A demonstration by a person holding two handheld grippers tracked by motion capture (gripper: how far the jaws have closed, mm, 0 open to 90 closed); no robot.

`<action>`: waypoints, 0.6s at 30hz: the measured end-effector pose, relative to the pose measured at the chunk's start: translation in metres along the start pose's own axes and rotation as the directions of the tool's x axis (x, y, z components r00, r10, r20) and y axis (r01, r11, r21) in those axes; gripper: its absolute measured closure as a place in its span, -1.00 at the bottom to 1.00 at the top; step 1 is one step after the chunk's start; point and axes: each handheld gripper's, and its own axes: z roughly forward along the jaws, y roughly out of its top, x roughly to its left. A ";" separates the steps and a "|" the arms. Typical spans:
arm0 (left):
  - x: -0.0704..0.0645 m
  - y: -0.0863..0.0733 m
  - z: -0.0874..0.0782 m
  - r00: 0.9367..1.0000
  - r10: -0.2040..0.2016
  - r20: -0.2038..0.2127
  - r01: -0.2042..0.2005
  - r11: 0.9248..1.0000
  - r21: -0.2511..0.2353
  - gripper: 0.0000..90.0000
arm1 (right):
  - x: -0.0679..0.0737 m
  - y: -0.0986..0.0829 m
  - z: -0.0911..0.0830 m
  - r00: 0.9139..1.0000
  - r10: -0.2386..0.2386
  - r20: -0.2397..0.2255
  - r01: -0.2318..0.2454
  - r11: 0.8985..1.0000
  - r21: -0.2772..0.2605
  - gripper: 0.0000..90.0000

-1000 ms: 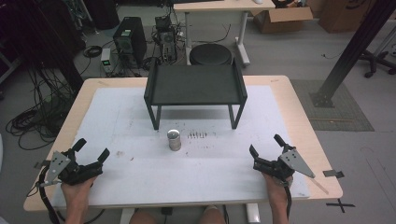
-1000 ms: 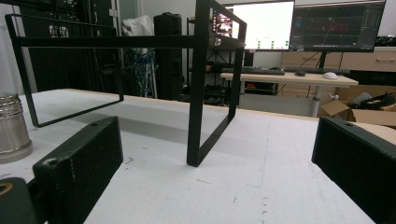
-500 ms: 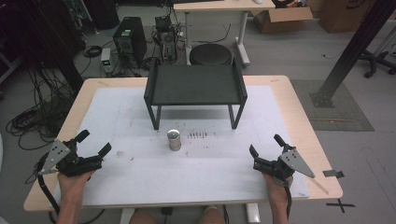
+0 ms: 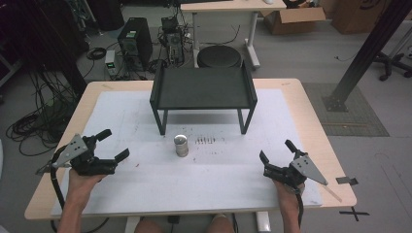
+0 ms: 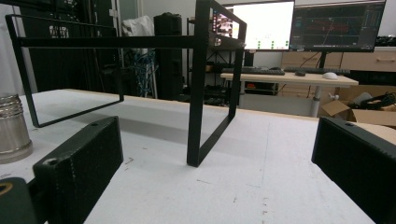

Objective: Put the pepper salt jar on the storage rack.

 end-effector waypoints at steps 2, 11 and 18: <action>-0.003 0.003 0.005 1.000 0.012 0.018 -0.013 1.000 0.012 -0.98 | 0.000 0.000 0.000 1.000 0.000 0.000 0.000 1.000 0.001 -0.96; -0.017 0.005 0.027 0.997 0.021 0.068 -0.024 0.999 0.043 -0.98 | 0.000 0.000 0.000 1.000 0.000 0.000 0.000 1.000 0.000 -0.96; -0.026 0.006 0.043 0.995 0.026 0.096 -0.033 0.997 0.067 -0.98 | 0.000 0.000 0.000 1.000 -0.001 0.000 0.001 1.000 0.001 -0.96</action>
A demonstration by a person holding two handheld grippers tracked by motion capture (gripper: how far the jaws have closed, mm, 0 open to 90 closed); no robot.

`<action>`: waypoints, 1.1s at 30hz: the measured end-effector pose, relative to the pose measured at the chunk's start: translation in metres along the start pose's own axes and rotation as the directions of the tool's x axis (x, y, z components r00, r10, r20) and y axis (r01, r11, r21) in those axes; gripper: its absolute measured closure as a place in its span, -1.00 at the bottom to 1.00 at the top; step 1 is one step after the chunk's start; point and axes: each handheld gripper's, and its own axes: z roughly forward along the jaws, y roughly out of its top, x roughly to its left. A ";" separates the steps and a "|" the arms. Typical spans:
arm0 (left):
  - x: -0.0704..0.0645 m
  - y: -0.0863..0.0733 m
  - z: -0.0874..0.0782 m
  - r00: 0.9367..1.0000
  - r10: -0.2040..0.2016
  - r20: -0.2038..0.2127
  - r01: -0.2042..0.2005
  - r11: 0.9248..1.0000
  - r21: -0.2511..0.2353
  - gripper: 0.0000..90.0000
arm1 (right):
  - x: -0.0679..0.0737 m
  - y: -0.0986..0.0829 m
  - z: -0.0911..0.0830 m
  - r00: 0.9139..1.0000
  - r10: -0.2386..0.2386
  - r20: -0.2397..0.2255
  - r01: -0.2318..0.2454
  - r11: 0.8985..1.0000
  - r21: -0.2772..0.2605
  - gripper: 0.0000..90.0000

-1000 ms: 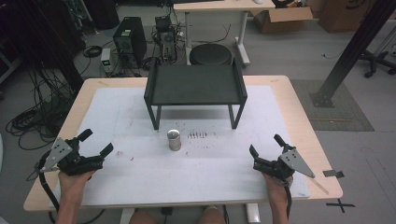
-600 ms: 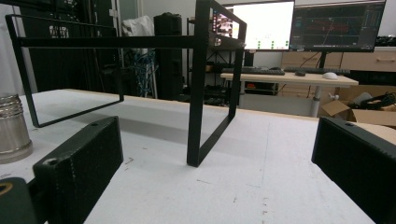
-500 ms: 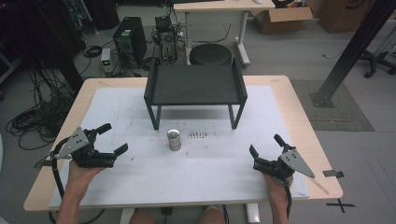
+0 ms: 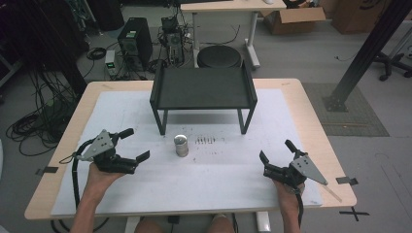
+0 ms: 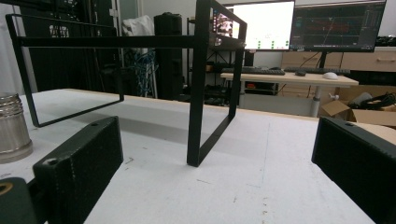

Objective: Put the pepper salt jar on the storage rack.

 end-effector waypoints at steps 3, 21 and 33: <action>-0.003 0.000 0.007 1.000 -0.005 0.003 0.005 1.000 0.007 -0.98 | 0.000 0.000 0.000 1.000 0.000 0.000 0.000 1.000 -0.001 -0.96; -0.018 -0.007 0.045 0.999 -0.025 0.042 0.023 0.998 0.053 -0.98 | 0.000 0.000 0.000 1.000 0.000 0.000 0.000 1.000 -0.001 -0.96; -0.030 -0.013 0.066 0.999 -0.030 0.037 0.027 0.995 0.096 -0.97 | 0.000 0.000 0.000 1.000 -0.002 0.000 0.002 1.000 0.001 -0.96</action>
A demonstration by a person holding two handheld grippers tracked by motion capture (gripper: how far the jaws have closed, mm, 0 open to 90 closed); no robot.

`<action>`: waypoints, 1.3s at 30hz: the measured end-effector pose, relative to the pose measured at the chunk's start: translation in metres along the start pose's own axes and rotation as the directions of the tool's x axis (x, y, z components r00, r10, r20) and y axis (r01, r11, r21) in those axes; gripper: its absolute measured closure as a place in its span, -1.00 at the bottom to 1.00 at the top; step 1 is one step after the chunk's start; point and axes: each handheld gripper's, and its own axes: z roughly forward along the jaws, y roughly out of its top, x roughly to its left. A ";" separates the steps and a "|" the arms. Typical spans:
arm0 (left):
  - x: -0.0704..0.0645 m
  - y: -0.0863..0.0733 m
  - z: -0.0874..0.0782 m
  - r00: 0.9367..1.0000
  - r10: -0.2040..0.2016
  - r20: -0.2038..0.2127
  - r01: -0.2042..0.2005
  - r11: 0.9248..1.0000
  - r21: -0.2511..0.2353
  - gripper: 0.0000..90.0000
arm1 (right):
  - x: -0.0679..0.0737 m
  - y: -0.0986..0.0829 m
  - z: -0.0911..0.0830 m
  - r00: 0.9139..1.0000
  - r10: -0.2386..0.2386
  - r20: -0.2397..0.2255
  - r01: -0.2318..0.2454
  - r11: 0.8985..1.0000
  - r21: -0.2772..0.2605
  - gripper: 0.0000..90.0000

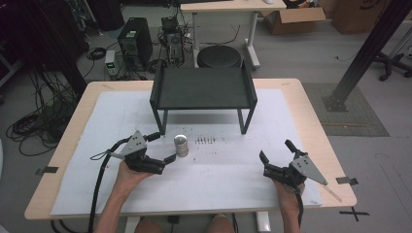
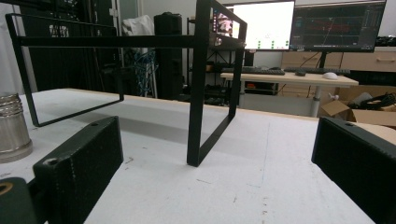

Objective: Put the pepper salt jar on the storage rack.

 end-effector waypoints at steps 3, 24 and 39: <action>-0.002 -0.001 0.007 1.000 -0.001 -0.022 0.001 1.000 0.023 -0.97 | 0.000 0.000 0.000 1.000 0.001 0.000 -0.001 1.000 0.001 -0.96; -0.004 -0.002 0.048 0.995 -0.054 -0.088 0.065 0.991 0.120 -0.71 | 0.000 0.000 0.000 1.000 0.001 0.001 -0.001 1.000 0.001 -0.96; -0.006 -0.003 0.052 0.993 -0.049 -0.104 0.062 0.990 0.130 -0.33 | 0.000 0.000 0.000 1.000 0.000 0.001 0.000 1.000 -0.001 -0.95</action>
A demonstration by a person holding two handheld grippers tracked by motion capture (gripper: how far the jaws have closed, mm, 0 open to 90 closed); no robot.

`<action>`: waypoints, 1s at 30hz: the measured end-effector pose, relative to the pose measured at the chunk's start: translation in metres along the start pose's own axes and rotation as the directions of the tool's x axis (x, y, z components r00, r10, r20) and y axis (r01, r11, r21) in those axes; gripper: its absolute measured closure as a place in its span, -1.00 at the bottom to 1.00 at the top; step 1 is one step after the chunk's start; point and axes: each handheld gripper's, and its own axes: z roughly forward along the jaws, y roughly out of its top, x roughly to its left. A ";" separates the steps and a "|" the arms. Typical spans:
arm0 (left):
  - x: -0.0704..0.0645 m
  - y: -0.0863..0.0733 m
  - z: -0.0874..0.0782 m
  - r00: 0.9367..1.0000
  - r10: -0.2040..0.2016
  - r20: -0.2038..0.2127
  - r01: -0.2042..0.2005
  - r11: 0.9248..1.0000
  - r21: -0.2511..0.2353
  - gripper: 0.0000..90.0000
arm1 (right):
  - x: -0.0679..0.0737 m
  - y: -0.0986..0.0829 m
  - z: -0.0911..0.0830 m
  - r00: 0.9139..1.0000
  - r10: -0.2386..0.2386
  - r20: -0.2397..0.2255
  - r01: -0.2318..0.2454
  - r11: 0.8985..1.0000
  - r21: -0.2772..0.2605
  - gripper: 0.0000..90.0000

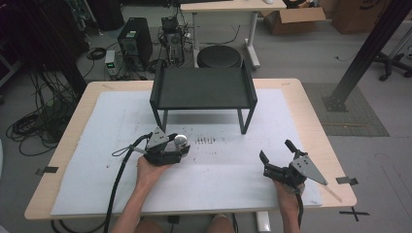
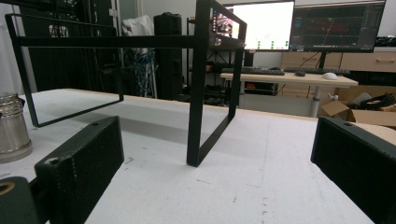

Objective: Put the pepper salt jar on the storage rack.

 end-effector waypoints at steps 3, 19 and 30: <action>-0.002 0.000 0.000 1.000 0.010 -0.012 -0.010 1.000 -0.010 -0.25 | 0.000 0.000 0.000 1.000 0.000 0.000 0.000 1.000 0.000 -0.95; -0.003 0.000 0.001 1.000 -0.009 -0.019 0.009 1.000 -0.005 -0.03 | 0.000 0.000 0.000 1.000 0.000 0.000 0.000 1.000 0.001 -0.95; -0.004 -0.002 0.001 1.000 -0.015 -0.021 0.015 1.000 -0.013 0.07 | 0.000 0.000 0.000 1.000 0.000 0.000 0.000 1.000 0.001 -0.95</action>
